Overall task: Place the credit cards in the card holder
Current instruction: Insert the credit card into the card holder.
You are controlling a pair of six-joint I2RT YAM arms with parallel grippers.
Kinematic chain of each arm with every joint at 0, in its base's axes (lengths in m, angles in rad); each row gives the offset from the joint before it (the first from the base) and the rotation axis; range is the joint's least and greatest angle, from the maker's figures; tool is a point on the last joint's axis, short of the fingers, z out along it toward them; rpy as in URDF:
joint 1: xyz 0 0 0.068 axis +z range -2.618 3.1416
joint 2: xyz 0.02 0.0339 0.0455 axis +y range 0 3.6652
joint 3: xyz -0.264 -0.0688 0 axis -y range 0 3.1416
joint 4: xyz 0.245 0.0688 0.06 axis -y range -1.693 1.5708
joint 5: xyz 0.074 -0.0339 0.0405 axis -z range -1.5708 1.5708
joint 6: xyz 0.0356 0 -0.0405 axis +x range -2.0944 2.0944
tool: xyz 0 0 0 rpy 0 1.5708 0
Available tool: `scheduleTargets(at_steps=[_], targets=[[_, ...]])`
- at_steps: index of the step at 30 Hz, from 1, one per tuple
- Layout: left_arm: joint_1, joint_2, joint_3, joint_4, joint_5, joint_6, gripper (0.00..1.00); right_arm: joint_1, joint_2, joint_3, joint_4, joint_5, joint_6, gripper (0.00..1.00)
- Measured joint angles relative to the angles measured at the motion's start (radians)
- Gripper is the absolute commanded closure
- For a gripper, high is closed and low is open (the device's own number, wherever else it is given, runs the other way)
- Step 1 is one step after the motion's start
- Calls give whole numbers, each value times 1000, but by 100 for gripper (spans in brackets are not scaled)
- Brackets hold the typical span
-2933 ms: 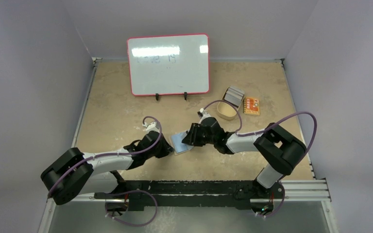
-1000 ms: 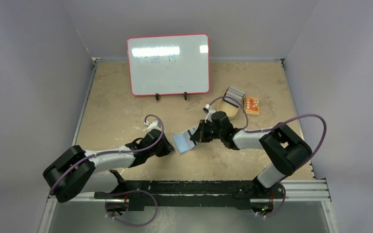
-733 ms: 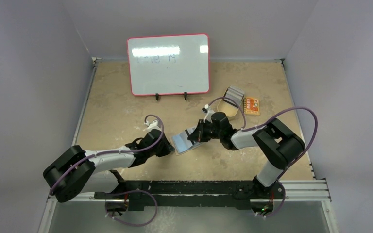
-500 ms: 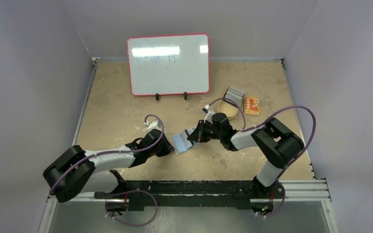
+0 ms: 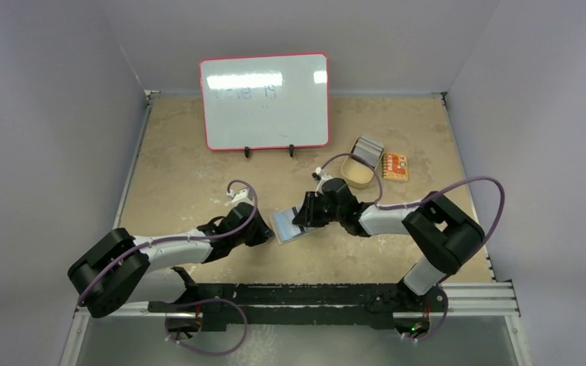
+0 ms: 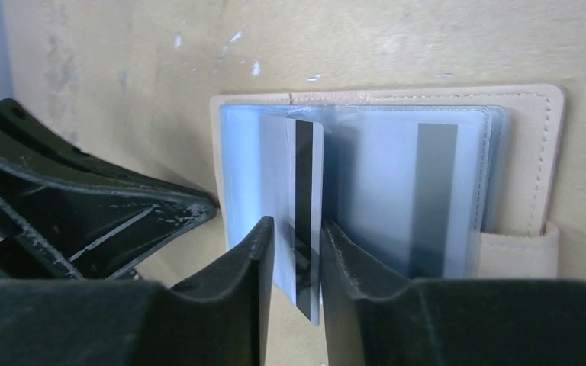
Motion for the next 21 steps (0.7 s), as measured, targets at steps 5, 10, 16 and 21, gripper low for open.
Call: scheduleTargets(at_steps=[5, 10, 16, 21], targets=[[0, 0, 0, 0, -1, 0, 100, 7, -95, 51, -203, 119, -55, 61], [0, 0, 0, 1, -2, 0, 100, 7, -122, 91, -273, 169, -101, 58], [0, 0, 0, 1, -1, -1, 100, 15, -80, 99, -283, 170, -114, 56], [0, 0, 0, 1, -1, -1, 100, 36, -54, 113, -270, 163, -113, 56]])
